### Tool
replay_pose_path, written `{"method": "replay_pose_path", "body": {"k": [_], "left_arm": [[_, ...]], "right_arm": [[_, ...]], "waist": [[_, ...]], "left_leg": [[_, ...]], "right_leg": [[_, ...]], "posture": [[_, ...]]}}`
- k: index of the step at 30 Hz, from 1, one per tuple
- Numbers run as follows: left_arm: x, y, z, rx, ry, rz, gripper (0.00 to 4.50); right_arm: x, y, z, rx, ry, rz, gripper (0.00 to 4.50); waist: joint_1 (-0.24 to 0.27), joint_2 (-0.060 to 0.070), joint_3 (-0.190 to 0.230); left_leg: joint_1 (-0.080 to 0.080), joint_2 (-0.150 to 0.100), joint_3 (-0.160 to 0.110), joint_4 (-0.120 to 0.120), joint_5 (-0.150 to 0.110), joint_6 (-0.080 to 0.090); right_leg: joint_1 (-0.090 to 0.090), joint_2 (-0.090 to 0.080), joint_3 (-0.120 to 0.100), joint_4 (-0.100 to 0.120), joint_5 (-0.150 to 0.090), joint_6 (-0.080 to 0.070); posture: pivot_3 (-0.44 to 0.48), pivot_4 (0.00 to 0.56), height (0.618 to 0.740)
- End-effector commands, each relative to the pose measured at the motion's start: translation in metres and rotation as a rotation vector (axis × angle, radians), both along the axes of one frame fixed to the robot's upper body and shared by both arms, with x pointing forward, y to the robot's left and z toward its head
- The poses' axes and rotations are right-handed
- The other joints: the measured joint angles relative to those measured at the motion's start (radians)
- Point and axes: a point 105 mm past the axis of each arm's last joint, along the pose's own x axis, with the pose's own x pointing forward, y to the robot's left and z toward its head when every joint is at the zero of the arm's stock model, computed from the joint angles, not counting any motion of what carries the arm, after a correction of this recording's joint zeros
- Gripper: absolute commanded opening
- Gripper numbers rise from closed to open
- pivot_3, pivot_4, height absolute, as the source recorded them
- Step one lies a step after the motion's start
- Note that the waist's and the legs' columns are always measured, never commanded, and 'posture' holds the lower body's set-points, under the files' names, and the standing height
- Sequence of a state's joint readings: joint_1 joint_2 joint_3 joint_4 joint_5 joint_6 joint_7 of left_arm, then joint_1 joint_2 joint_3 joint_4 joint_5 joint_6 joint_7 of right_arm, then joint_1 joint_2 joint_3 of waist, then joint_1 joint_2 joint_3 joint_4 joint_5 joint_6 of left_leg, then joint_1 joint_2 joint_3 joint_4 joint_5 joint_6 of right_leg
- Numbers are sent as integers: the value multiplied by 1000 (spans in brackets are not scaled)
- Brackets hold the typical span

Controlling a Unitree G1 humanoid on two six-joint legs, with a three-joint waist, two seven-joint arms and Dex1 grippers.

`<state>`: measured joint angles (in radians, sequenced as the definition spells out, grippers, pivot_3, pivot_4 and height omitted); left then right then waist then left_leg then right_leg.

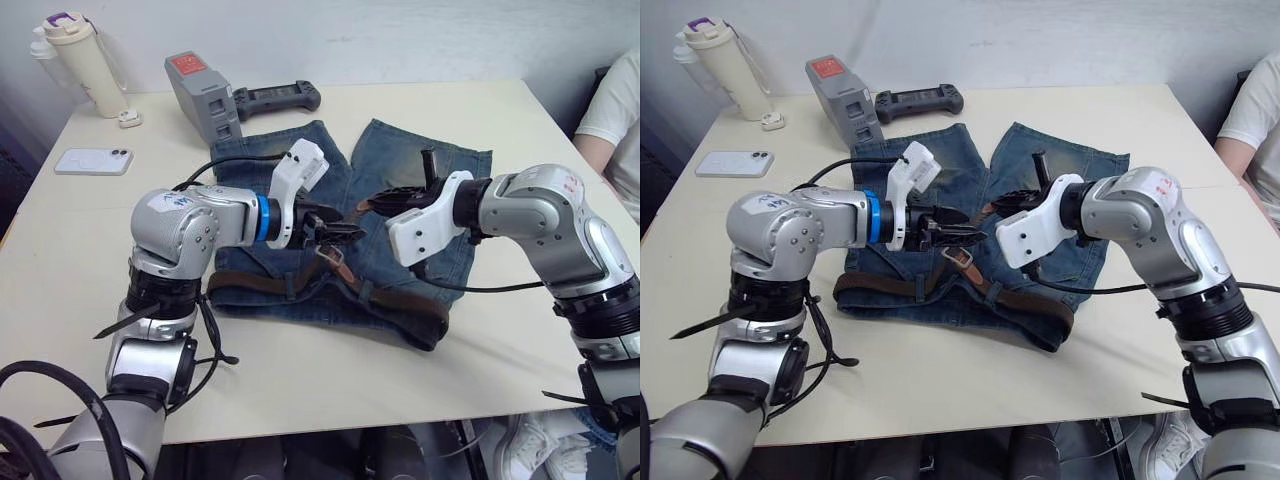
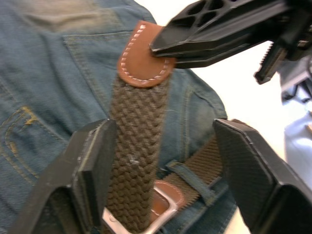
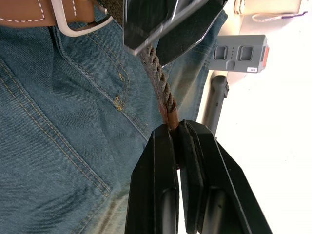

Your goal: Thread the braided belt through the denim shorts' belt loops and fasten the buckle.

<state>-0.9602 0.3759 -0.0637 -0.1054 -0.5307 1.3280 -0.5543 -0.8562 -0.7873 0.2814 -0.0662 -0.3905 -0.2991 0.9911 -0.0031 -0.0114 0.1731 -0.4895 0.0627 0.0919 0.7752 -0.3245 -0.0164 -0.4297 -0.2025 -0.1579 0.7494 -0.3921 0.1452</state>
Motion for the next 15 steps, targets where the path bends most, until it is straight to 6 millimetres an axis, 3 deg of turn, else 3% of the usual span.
{"method": "replay_pose_path", "body": {"k": [1, 6, 9, 10, 15], "left_arm": [[5, 5, -3, 53, -61, 48, 3522], [3, -1, -5, 36, -65, 34, 3522], [4, -2, -5, 27, -67, 40, 2938], [4, -3, -4, 17, -70, 40, 2276], [6, -3, -3, 9, -76, 41, 757]], "right_arm": [[-4, 5, 14, 11, -42, 18, 0], [-6, 5, 16, 17, -40, 18, 0], [-6, 5, 16, 19, -38, 18, 0], [-7, 5, 16, 22, -37, 19, 0], [-8, 5, 15, 41, -18, 16, 0]], "waist": [[1, 0, 0], [3, 0, 0], [2, 0, 0], [1, 0, 0], [2, 0, 0]], "left_leg": [[0, 0, 0, 0, 0, 0], [0, 0, 0, 1, 0, 0], [0, 0, 0, 1, 0, 0], [0, 0, 0, 1, 0, 0], [0, 0, 0, 1, 0, 0]], "right_leg": [[0, 0, 0, 0, 0, 0], [0, 0, 0, 0, 0, 0], [0, 0, 0, 0, 0, 0], [0, 0, 0, 0, 0, 0], [0, 0, 0, 0, 0, 0]], "posture": [[0, 150, 650], [0, 150, 650], [0, 150, 650], [0, 150, 650], [0, 150, 650]]}}
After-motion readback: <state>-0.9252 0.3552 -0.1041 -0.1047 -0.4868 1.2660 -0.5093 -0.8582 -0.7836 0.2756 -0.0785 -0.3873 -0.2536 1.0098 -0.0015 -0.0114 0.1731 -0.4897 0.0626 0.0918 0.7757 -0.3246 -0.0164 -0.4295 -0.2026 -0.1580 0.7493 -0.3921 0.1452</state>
